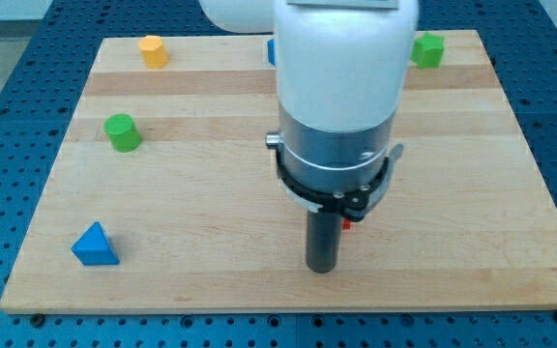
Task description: Slide the red star towards the left bottom side of the red circle
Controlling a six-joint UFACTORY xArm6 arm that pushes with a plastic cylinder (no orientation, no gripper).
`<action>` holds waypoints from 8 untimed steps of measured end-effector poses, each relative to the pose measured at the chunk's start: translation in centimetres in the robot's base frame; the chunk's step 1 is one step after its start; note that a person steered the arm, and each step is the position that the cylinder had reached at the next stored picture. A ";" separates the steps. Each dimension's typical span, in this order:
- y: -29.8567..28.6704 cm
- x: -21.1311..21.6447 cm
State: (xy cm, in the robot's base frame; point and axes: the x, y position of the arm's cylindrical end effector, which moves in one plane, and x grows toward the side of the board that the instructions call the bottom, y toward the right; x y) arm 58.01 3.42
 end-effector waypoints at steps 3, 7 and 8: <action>0.7 -4.9; -2.3 -6.4; -1.1 -6.5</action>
State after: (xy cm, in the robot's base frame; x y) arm 51.47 2.28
